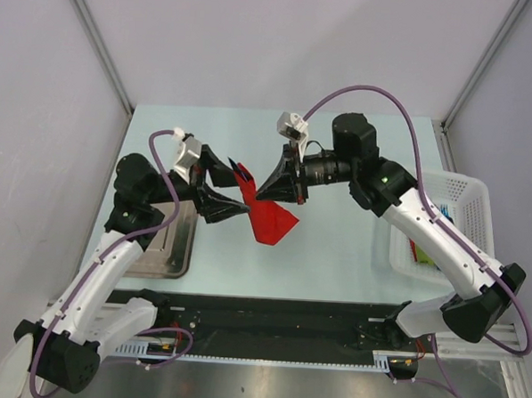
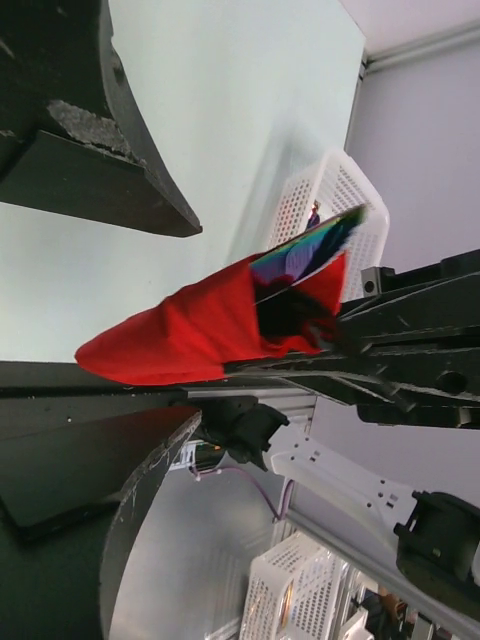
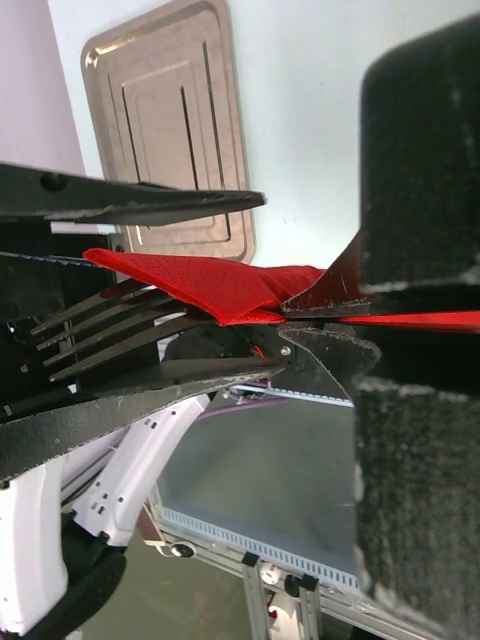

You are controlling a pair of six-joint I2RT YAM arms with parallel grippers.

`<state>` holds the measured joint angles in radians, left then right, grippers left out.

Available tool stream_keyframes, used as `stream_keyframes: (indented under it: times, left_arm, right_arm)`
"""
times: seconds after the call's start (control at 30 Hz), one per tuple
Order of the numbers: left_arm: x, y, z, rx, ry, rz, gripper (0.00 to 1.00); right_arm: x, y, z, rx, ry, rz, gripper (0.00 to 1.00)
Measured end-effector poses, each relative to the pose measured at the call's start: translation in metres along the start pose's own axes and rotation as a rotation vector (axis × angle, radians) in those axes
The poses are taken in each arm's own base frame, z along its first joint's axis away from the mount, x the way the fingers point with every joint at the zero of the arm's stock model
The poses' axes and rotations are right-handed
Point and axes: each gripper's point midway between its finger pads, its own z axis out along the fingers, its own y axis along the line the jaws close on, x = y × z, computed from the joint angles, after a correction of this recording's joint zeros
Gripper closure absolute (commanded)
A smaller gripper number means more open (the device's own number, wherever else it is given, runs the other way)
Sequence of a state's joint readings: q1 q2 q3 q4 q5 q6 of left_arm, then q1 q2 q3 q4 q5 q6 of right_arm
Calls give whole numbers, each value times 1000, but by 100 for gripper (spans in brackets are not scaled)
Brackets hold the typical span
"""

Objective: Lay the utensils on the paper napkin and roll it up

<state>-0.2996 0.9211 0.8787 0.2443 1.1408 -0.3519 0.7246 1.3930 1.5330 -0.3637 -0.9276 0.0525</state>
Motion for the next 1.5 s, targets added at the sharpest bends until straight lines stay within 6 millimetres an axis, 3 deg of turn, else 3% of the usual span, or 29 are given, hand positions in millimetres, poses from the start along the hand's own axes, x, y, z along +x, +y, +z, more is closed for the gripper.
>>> stream_keyframes:
  times: [0.17, 0.4, 0.63, 0.97, 1.0, 1.03, 1.1, 1.2, 1.37, 1.5]
  left_arm:
    - [-3, -12, 7, 54, -8, 11, 41]
    - [-3, -26, 12, 113, -13, 30, 43]
    - [8, -30, 12, 139, 2, 14, 54]
    - [6, -33, 12, 147, -4, 9, 98]
    - [6, -33, 12, 148, -3, 6, 100]
    - [6, -33, 12, 148, -3, 4, 100]
    - [7, -33, 12, 148, -3, 3, 100]
    - [9, -32, 12, 143, 0, -7, 100]
    - [11, -27, 12, 131, 1, -34, 100]
    - [13, -19, 14, 123, 3, -58, 100]
  right_arm:
    - [5, 15, 8, -13, 24, -44, 100]
    - [-2, 23, 12, -8, 19, -104, 100]
    - [-8, 24, 13, 8, 11, -137, 100]
    - [-7, 26, 15, 10, 17, -160, 100]
    - [-7, 25, 15, 13, 17, -161, 93]
    - [-7, 25, 15, 16, 17, -161, 69]
    - [-7, 24, 14, 23, 16, -159, 44]
    - [-10, 17, 7, 51, 9, -138, 26]
    - [-16, -8, -28, 170, -11, -109, 23]
    - [-2, -7, -52, 219, 12, -83, 28]
